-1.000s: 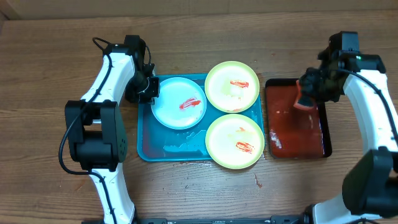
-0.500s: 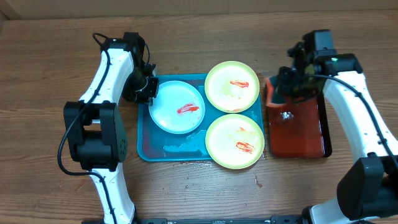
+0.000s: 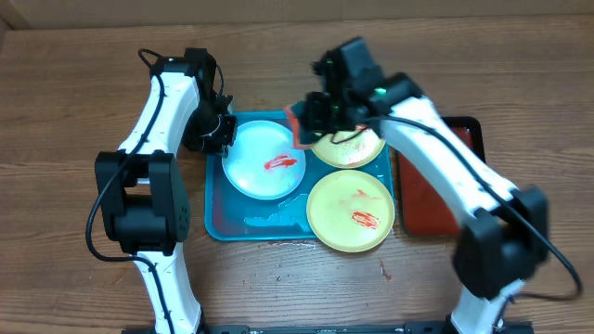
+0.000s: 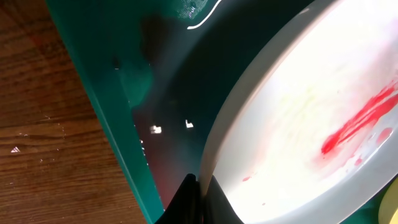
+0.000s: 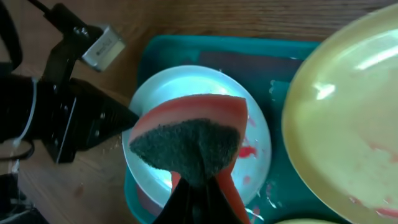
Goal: Clean dirty plates on tray and stack at the side
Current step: 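Scrub the white plate with the sponge in the right gripper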
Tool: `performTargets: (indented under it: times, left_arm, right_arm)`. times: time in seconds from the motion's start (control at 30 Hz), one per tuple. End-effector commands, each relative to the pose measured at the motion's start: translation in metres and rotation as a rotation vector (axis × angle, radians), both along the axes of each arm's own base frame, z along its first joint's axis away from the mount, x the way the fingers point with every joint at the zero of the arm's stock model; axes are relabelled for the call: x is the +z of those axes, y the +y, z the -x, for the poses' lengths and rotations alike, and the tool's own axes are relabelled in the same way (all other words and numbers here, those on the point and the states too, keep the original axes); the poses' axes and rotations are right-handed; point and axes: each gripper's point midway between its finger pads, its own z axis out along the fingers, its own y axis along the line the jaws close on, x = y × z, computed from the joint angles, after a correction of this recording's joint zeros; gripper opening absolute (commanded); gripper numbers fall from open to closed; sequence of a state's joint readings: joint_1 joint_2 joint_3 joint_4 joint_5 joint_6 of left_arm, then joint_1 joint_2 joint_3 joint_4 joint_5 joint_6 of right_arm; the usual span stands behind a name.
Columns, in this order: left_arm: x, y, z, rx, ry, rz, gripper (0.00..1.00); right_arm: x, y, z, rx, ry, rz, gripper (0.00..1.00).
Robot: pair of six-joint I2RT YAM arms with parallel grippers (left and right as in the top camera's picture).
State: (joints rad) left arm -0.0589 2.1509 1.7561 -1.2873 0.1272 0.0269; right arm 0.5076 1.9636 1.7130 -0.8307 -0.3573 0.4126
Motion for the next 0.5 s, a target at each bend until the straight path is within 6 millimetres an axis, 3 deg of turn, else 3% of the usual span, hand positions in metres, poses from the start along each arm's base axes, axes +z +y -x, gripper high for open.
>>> performTargets:
  times: [0.0,0.33,0.47]
  left_arm:
    - [0.002,-0.003,-0.006,-0.004,-0.013,0.006,0.04]
    - [0.001,-0.003,-0.007,0.003,-0.015,0.005,0.04]
    - [0.001,-0.003,-0.007,0.003,-0.015,0.005,0.04]
  right_arm:
    - [-0.022,0.014,-0.01,-0.012,0.027,0.028,0.04]
    - [-0.099,0.029,0.002,0.02,0.122,0.139,0.04]
    - [-0.121,0.032,0.004,0.022,0.149,0.157,0.04]
